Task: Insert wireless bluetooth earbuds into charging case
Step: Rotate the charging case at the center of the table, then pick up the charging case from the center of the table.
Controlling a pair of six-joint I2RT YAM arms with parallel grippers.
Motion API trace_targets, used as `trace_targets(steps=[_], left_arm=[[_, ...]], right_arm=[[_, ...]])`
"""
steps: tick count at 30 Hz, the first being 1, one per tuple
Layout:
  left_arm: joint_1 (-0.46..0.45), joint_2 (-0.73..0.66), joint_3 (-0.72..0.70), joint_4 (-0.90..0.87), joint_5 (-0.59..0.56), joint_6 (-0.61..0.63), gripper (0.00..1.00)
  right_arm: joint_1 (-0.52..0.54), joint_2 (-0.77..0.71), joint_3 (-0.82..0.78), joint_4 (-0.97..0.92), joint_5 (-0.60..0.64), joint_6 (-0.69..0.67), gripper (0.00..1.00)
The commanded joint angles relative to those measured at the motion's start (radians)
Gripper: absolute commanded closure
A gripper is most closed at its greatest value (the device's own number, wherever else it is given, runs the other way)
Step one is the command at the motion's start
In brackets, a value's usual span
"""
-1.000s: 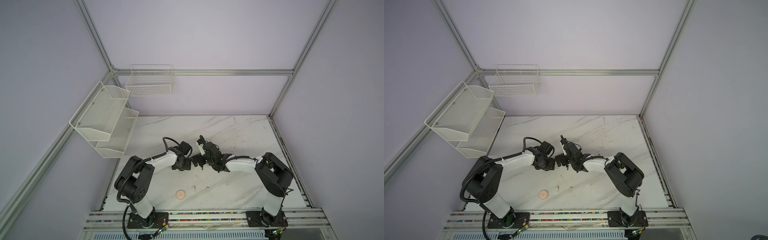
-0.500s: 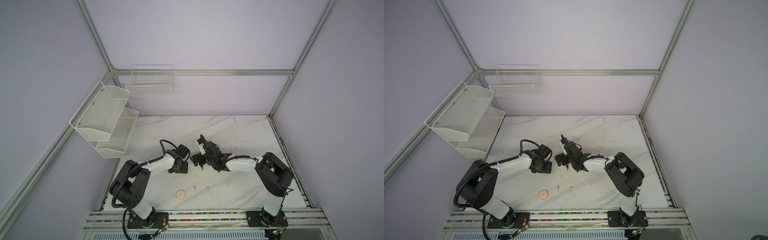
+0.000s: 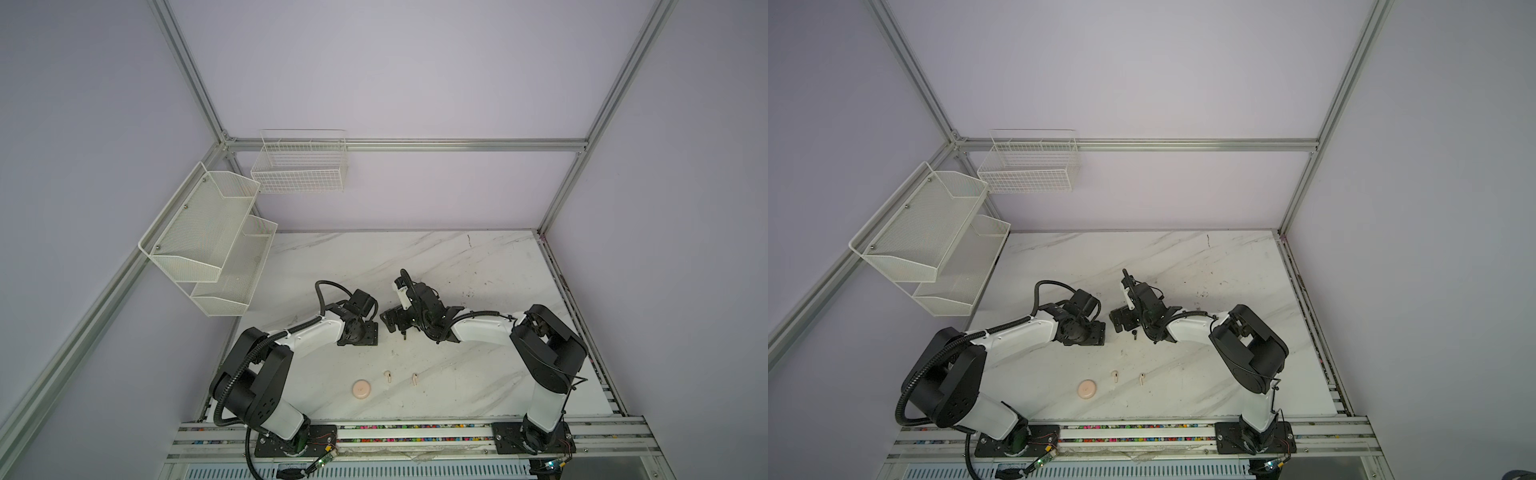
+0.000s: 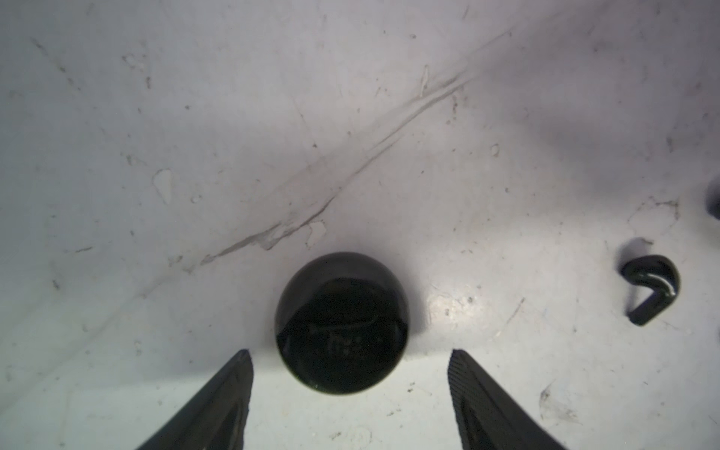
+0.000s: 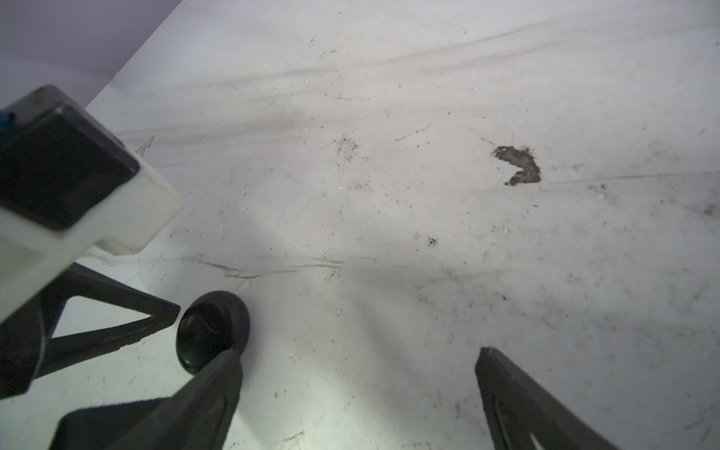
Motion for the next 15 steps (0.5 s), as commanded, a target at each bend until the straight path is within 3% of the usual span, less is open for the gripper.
trace_targets(steps=[1,15], left_arm=[[0.01,0.04,0.04,-0.008,0.032,-0.038,0.22],[0.01,0.101,0.113,-0.091,-0.067,-0.063,0.32]], right_arm=[[-0.01,0.005,-0.005,0.022,-0.005,0.007,0.03],[-0.02,-0.005,-0.035,0.049,-0.017,0.011,0.03]])
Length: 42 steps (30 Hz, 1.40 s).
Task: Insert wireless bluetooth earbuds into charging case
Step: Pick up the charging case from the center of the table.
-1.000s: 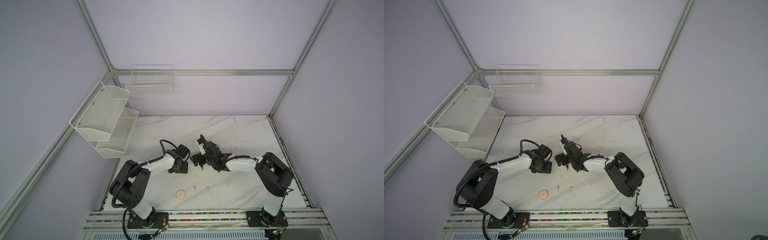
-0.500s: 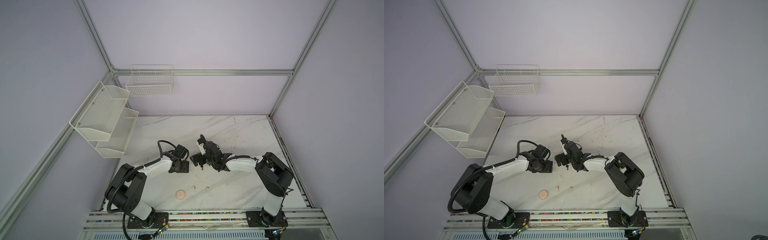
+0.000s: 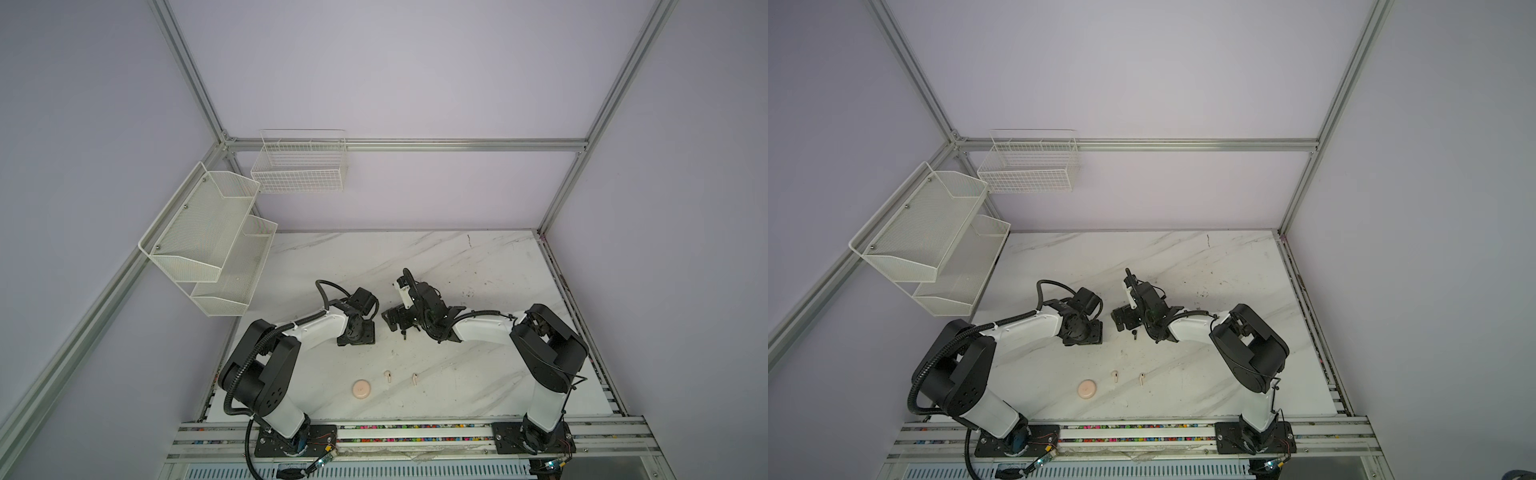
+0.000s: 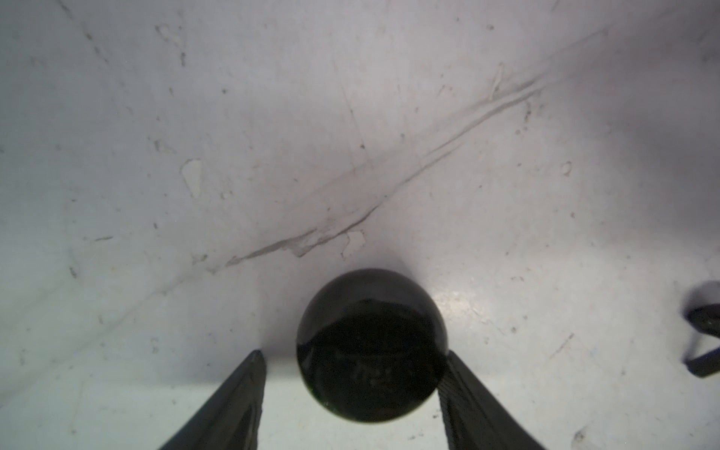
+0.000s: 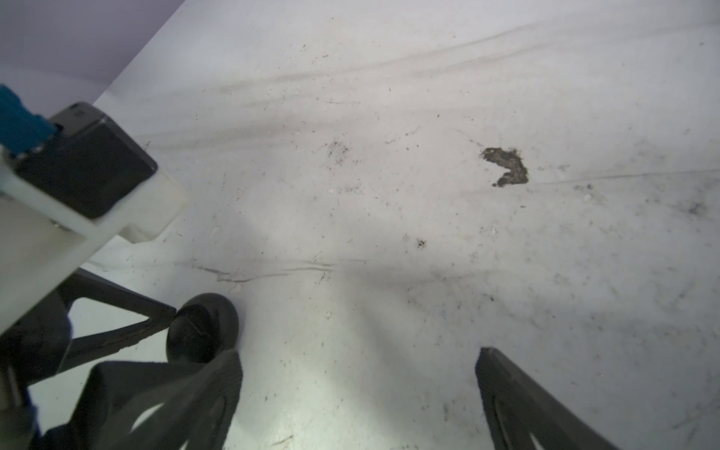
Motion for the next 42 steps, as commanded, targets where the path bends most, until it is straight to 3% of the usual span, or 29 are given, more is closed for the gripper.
trace_targets(steps=[1,12,29,42], left_arm=[[0.004,0.036,0.067,-0.027,-0.021,-0.001,0.33],[0.004,0.049,0.097,-0.037,-0.056,0.029,0.38],[0.0,0.111,0.198,-0.019,-0.035,0.065,0.35],[-0.011,0.045,0.145,-0.045,-0.024,0.104,0.17]], right_arm=[[-0.006,-0.006,-0.017,0.027,-0.009,0.009,0.03],[-0.005,-0.007,-0.016,0.03,-0.012,0.013,0.03],[-0.018,-0.031,-0.05,0.027,0.006,0.015,0.03],[-0.026,-0.04,-0.051,0.019,0.003,0.02,0.03]])
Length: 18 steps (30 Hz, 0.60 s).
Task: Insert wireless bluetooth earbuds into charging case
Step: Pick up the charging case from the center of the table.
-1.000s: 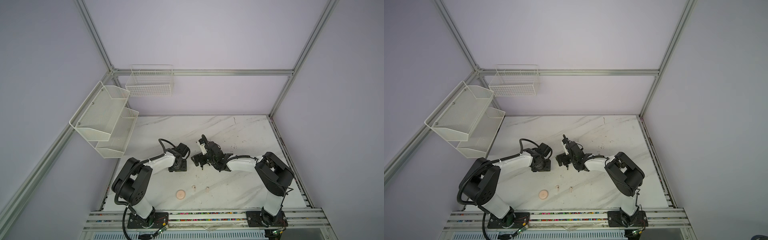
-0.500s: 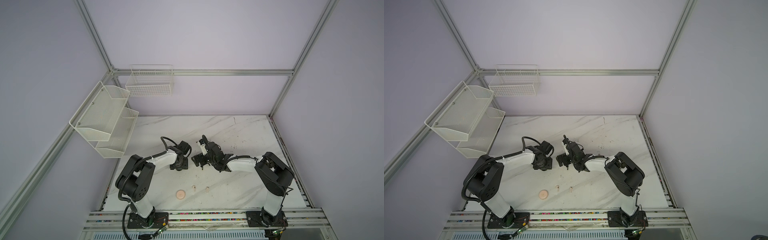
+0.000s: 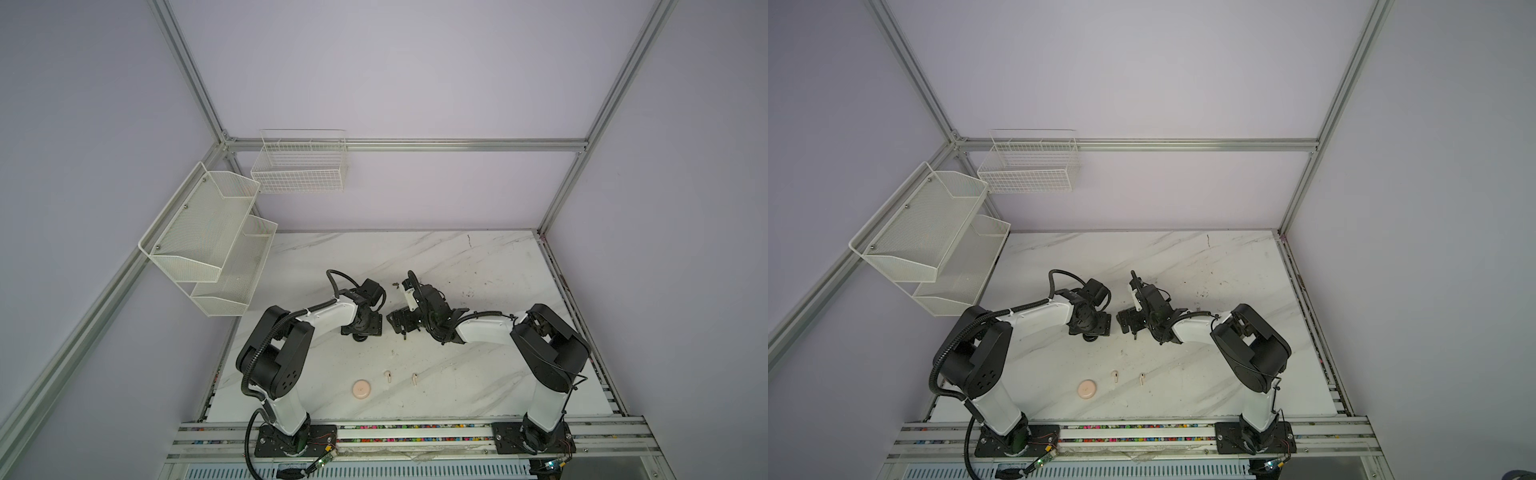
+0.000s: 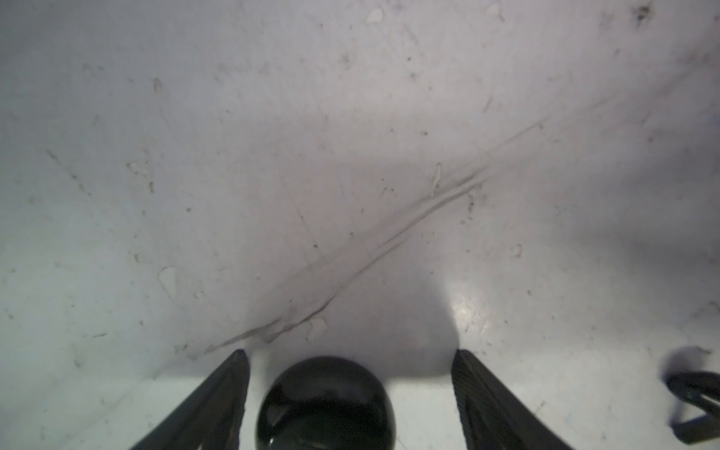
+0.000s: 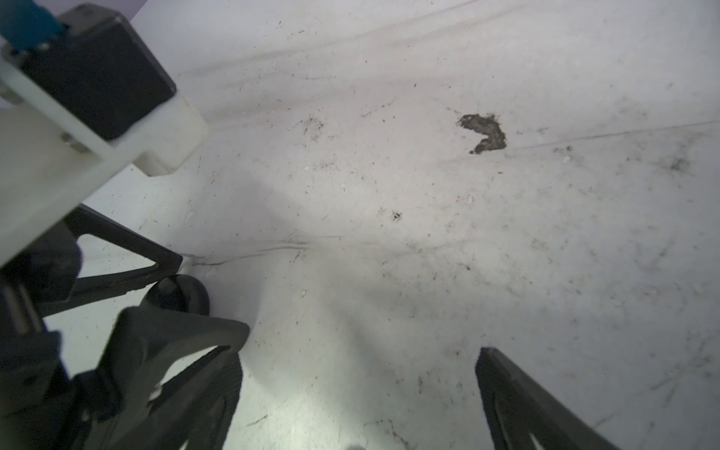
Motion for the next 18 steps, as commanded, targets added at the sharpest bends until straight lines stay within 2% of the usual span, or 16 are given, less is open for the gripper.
trace_targets(steps=[1,4,18], left_arm=[[-0.004,-0.072,0.001,-0.034,0.006,0.018,0.17],[-0.004,-0.083,-0.019,-0.066,-0.003,0.021,0.17],[-0.004,-0.052,-0.041,-0.078,0.023,0.037,0.29]], right_arm=[[-0.005,-0.032,-0.001,0.003,0.011,0.009,0.03],[-0.006,-0.03,0.006,0.0,0.008,0.007,0.03],[-0.008,-0.014,0.034,-0.014,0.005,-0.003,0.03]])
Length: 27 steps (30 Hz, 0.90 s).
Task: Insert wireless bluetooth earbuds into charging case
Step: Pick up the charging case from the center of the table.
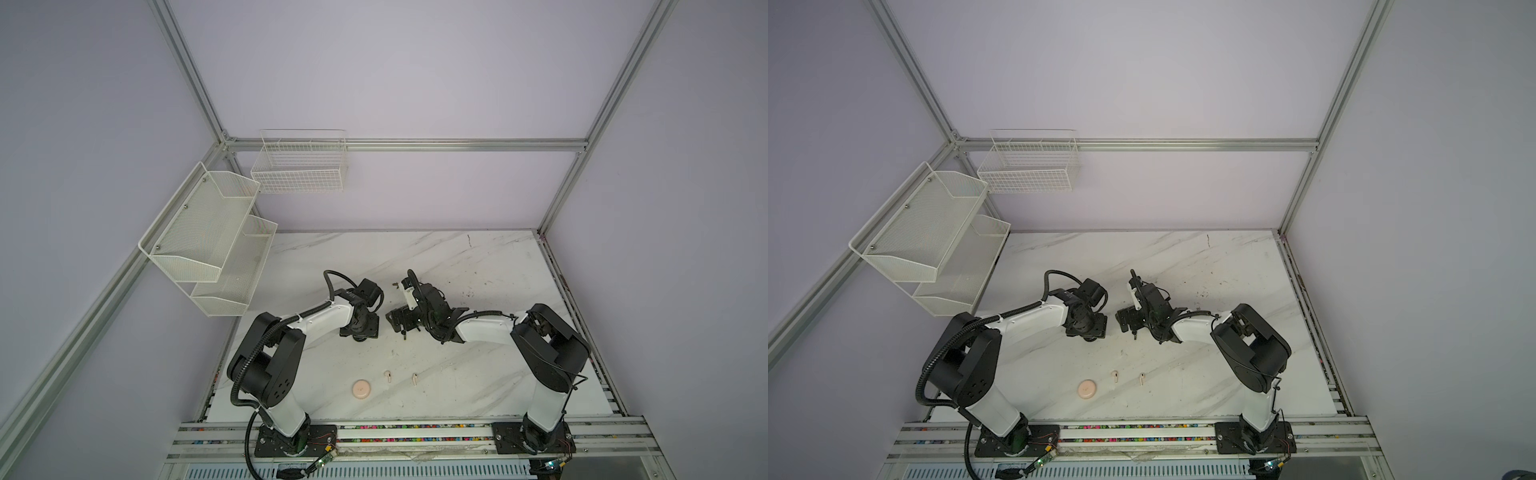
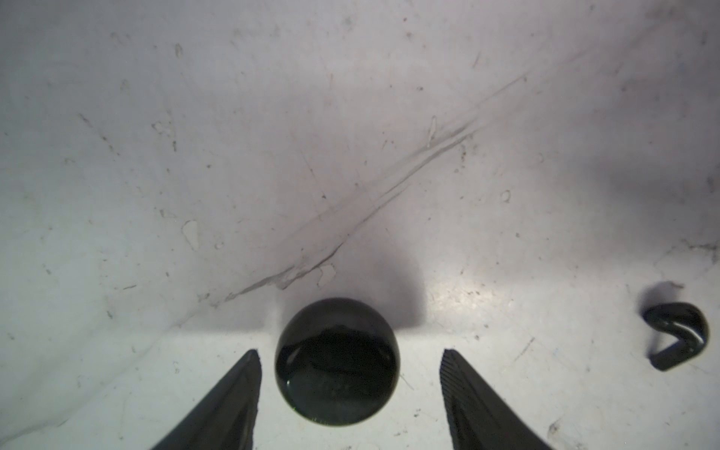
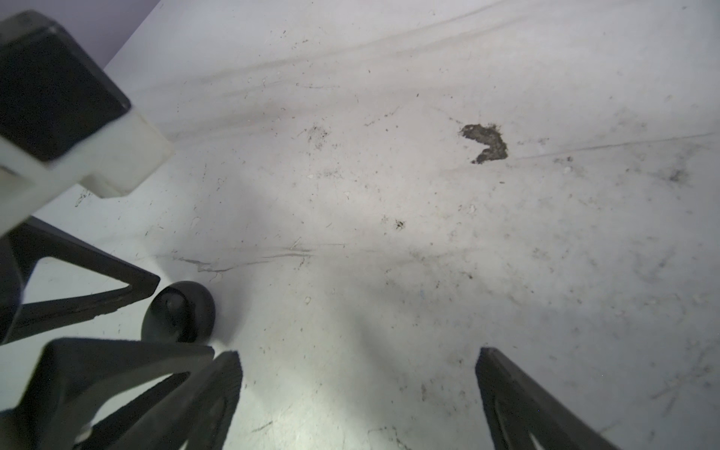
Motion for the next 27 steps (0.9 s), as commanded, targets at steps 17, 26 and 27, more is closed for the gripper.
trace_targets(steps=[17,26,27], left_arm=[[-0.003,0.048,-0.013,-0.004,-0.048,0.019,0.38],[-0.003,0.034,-0.015,-0.004,-0.049,0.019,0.43],[-0.003,0.033,-0.015,-0.003,-0.046,0.018,0.43]], right_arm=[[-0.007,-0.005,0.016,-0.011,0.006,0.001,0.03],[-0.007,-0.01,0.015,-0.016,0.015,0.003,0.03],[-0.007,-0.013,0.013,-0.017,0.018,0.004,0.03]])
